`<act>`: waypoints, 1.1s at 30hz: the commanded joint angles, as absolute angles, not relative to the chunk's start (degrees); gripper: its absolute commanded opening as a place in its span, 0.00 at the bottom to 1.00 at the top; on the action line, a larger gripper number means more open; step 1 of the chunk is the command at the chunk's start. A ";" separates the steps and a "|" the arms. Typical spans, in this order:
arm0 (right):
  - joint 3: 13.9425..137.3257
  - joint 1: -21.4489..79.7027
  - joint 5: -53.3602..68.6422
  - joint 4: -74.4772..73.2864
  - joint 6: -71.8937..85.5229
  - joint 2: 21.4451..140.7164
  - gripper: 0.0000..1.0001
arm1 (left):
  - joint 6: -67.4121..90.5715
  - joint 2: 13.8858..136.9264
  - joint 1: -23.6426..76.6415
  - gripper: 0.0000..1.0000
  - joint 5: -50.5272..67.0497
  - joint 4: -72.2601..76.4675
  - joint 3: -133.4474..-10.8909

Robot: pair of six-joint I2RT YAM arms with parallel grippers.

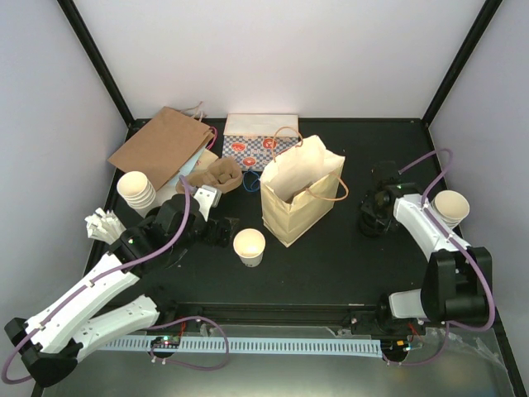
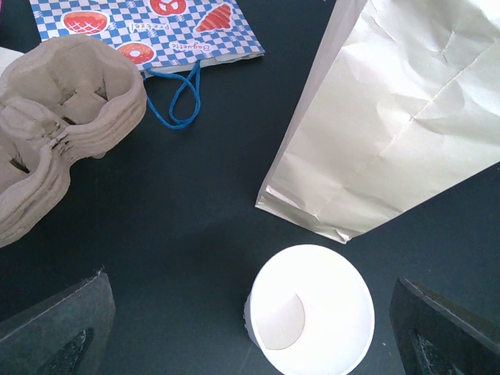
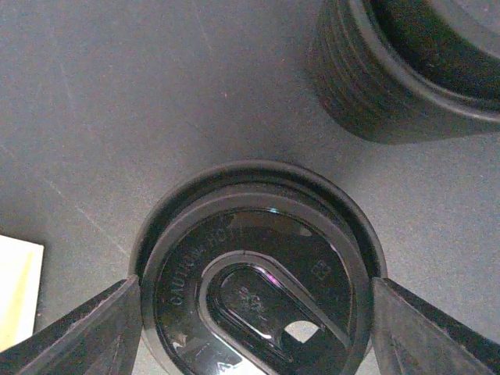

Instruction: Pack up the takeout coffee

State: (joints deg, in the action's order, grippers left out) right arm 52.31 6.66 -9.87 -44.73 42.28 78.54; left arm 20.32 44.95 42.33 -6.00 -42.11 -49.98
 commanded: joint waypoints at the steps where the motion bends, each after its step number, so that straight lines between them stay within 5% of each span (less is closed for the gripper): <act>1: 53.51 6.43 -9.08 -46.01 40.68 77.22 0.78 | 20.74 44.12 41.85 0.99 -6.75 -42.20 -49.79; 20: 54.00 13.18 -9.98 -50.57 41.40 69.96 0.79 | 20.79 44.64 41.89 0.99 -4.95 -41.63 -50.62; 26: 53.53 16.46 -18.50 -50.15 42.29 70.71 0.79 | 20.65 45.51 41.85 0.99 -3.64 -41.64 -51.62; 33: 50.29 20.25 -9.13 -49.97 44.36 71.63 0.79 | 20.55 45.46 41.84 0.99 -3.69 -42.26 -52.26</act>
